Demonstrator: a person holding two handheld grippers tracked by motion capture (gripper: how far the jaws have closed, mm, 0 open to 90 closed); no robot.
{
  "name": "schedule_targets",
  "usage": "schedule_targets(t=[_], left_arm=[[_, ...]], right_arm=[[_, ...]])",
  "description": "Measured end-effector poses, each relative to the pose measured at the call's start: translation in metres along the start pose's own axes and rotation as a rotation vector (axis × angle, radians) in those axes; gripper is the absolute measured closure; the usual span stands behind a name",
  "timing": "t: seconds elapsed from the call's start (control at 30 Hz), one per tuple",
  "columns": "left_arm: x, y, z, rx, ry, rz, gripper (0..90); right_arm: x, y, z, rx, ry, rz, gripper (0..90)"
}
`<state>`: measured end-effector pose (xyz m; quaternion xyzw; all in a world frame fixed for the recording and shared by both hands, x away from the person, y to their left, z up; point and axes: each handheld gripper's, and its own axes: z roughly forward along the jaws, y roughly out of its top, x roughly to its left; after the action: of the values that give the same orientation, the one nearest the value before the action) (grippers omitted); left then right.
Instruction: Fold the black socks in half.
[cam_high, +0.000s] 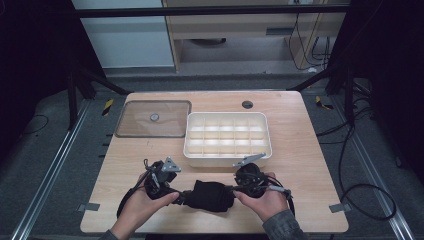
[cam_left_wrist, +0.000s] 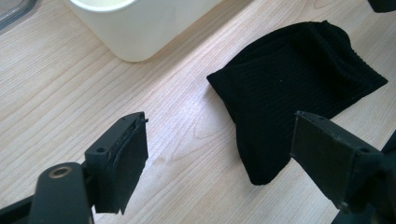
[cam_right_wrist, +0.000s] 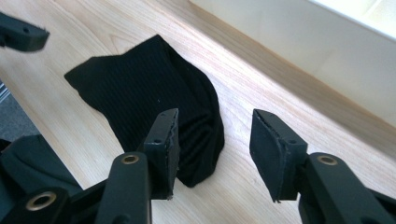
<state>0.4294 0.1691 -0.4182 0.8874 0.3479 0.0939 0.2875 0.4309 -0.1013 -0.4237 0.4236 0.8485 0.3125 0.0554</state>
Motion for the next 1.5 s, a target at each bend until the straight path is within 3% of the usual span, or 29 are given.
schedule_targets(t=[0.27, 0.67, 0.97, 1.13, 1.5], left_arm=[[-0.002, -0.004, 0.005, 0.019, -0.003, -0.002, 19.3], [-0.010, -0.012, 0.026, 0.060, -0.036, 0.001, 23.8], [-0.010, -0.016, 0.027, 0.065, -0.030, -0.013, 31.3], [-0.010, -0.015, 0.023, 0.057, -0.042, -0.013, 35.0], [-0.015, -0.016, 0.036, 0.093, -0.081, 0.001, 44.6]], right_arm=[[0.008, 0.006, 0.014, 0.019, -0.006, -0.015, 50.5], [0.006, 0.009, 0.040, 0.079, -0.018, 0.018, 48.7], [0.004, -0.003, 0.040, 0.105, 0.001, 0.015, 53.4], [0.004, -0.010, 0.041, 0.116, 0.012, 0.018, 54.2], [0.006, -0.014, 0.037, 0.116, 0.019, 0.001, 57.4]])
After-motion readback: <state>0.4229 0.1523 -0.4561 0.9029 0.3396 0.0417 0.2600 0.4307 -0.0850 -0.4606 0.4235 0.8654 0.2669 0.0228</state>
